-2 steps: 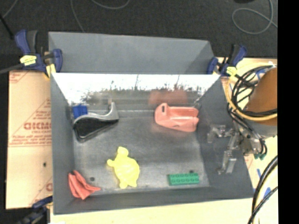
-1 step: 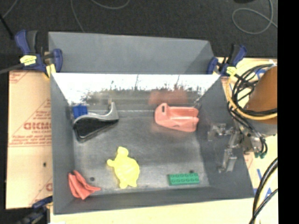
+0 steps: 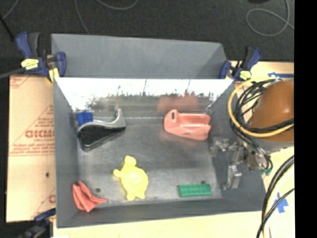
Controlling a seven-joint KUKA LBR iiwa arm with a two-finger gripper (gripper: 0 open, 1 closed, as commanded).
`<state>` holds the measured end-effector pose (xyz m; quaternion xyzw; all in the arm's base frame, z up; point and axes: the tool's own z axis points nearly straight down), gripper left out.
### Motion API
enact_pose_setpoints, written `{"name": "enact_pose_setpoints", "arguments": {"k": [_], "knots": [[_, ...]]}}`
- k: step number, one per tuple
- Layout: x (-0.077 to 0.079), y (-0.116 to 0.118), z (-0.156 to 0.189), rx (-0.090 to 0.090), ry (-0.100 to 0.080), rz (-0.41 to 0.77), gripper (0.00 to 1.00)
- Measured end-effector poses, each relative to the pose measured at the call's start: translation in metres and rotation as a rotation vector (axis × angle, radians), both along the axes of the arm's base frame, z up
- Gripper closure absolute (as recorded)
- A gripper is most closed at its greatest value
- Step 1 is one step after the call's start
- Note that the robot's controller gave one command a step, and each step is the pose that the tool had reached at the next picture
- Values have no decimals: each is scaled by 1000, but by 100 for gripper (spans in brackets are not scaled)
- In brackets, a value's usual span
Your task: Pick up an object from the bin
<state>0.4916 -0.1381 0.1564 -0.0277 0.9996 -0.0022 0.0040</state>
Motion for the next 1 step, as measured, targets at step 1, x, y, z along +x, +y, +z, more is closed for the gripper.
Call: {"name": "enact_pose_setpoints", "arguments": {"k": [1], "knots": [[8, 23, -40, 0, 4, 141, 0]]}}
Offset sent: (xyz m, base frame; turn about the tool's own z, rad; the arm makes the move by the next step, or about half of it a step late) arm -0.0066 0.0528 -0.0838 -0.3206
